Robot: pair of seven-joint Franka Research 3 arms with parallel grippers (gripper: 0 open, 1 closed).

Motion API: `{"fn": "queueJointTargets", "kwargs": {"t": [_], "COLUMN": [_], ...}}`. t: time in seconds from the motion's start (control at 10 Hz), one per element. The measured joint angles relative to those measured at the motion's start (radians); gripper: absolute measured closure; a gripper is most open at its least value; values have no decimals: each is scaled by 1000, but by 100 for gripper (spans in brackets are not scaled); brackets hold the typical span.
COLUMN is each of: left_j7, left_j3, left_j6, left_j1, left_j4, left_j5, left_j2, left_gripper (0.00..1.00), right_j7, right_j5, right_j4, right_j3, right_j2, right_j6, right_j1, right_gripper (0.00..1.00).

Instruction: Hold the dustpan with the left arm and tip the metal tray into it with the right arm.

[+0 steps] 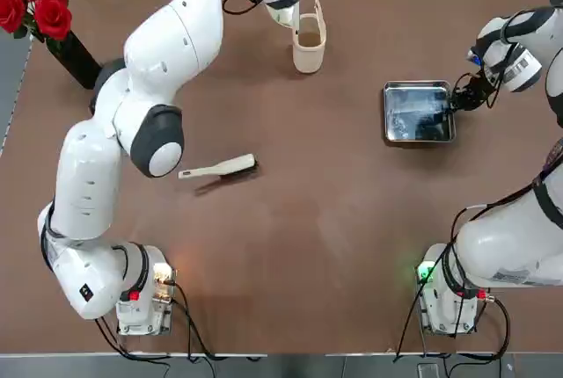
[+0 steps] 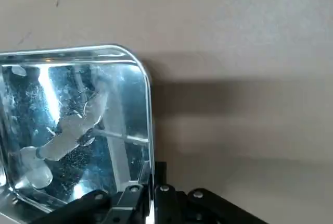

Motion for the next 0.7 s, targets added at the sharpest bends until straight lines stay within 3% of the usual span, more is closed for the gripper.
{"fn": "queueJointTargets", "kwargs": {"t": [0.4,0.7], "left_j7": [4,4], "left_j3": [9,9], "left_j6": [0,5], "left_j1": [-47,-51], "left_j4": [0,0], "left_j5": [65,119], "left_j2": [21,26], "left_gripper": [67,67], "right_j7": [-46,-49], "right_j5": [12,34], "right_j4": [7,7], "right_j3": [-2,-34], "right_j2": [19,21], "right_j6": [-1,-11], "right_j1": [8,7], "right_gripper": [93,93]}}
